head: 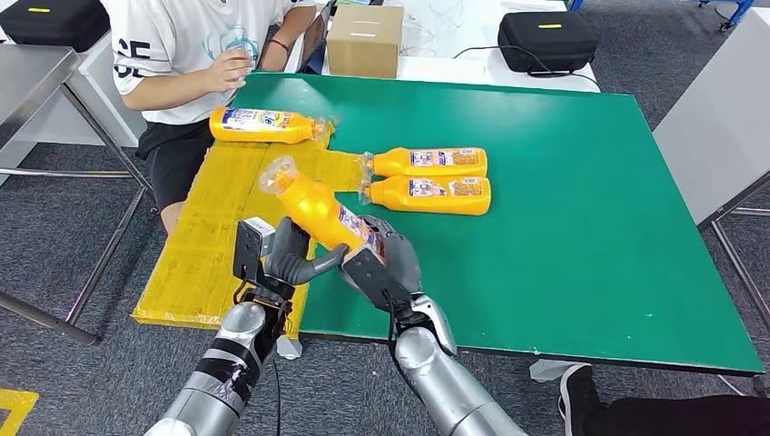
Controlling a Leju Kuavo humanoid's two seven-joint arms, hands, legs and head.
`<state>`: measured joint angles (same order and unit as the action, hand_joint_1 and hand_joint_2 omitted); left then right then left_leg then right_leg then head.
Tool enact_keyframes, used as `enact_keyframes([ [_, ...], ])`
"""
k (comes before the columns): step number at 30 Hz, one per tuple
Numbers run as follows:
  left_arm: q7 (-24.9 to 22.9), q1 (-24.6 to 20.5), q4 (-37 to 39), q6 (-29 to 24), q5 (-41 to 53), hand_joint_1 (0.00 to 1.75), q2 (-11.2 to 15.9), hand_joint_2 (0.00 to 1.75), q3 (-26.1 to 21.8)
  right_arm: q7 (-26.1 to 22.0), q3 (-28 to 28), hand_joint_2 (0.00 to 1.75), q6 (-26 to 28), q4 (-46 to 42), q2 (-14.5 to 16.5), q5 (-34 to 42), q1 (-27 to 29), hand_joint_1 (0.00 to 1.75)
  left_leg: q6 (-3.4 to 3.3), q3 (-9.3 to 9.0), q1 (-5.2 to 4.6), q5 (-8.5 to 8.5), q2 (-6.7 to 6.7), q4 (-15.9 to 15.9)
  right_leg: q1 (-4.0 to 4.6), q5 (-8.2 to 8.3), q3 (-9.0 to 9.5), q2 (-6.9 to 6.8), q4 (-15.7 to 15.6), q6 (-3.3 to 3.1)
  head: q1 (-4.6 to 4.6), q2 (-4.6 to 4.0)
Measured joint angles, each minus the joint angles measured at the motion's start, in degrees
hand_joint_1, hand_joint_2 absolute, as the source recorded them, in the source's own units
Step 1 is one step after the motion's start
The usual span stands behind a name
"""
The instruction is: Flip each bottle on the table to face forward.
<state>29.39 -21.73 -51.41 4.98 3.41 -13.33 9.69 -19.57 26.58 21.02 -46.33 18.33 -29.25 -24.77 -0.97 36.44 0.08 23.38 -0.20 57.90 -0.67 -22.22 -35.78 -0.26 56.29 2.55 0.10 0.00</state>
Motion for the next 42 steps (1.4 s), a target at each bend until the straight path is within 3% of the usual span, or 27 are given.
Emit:
enact_keyframes([
  [3,0.0,-0.2,0.0,-0.7,-0.4,0.03,0.0,1.75,0.0,0.1,1.2,1.75,-0.3,1.4,1.0,1.6,-0.6,1.75,0.00,0.01,0.00,0.00,0.01,0.0,0.00,0.00,0.00,0.00,0.0,0.00,0.01,0.00],
  [7,0.4,-0.3,0.2,-1.8,-0.4,1.75,0.0,1.75,0.0,0.7,3.3,1.75,0.0,2.7,1.6,4.2,-1.4,1.74,0.00,0.04,-0.01,0.00,0.00,0.0,-0.01,0.00,-0.02,0.00,0.0,0.00,0.01,0.00],
  [11,0.8,-0.2,0.3,-2.4,-0.5,1.75,0.0,1.75,-0.1,0.8,4.8,1.75,0.7,3.8,1.6,4.8,-1.9,0.00,0.00,0.05,-0.01,0.00,0.00,0.0,-0.01,0.00,-0.03,0.00,0.0,0.00,0.02,0.00],
  [25,1.4,-0.3,0.3,-1.8,-3.8,1.75,1.2,1.75,-2.1,-1.0,5.0,1.75,3.8,3.7,0.6,6.0,-0.6,0.00,0.00,0.06,0.00,0.00,0.00,0.0,0.00,0.00,-0.06,0.00,0.0,0.00,0.01,0.00],
  [28,2.5,-0.7,0.3,-6.0,-0.2,1.75,2.0,1.75,-2.5,-1.3,4.2,1.75,4.3,2.5,0.1,6.1,-0.1,0.00,0.00,0.06,0.00,0.00,0.01,0.0,0.00,0.00,-0.06,0.00,0.0,0.00,0.01,0.00],
  [33,4.1,-3.0,1.9,-18.1,12.5,1.75,4.6,1.75,-2.9,-2.1,2.3,1.75,4.9,-1.5,-1.0,6.7,1.0,0.00,0.00,0.06,0.00,0.00,0.01,0.0,0.00,0.00,-0.08,0.01,0.0,0.00,0.01,0.00],
  [37,4.0,-5.8,5.7,-22.6,22.2,1.75,7.3,1.75,-2.9,-2.7,0.8,1.75,5.1,-5.2,-1.9,7.1,2.1,0.00,0.01,0.05,0.00,-0.01,0.02,0.0,0.01,0.00,-0.08,0.01,0.0,0.00,0.01,0.00],
  [42,0.5,-9.5,12.8,-27.1,35.5,1.75,11.2,1.75,-1.0,-3.0,-0.7,1.75,4.7,-9.2,-3.1,7.9,3.5,0.00,0.01,0.05,0.00,-0.01,0.03,0.0,0.00,0.01,-0.08,0.01,0.0,0.00,0.02,0.00],
])
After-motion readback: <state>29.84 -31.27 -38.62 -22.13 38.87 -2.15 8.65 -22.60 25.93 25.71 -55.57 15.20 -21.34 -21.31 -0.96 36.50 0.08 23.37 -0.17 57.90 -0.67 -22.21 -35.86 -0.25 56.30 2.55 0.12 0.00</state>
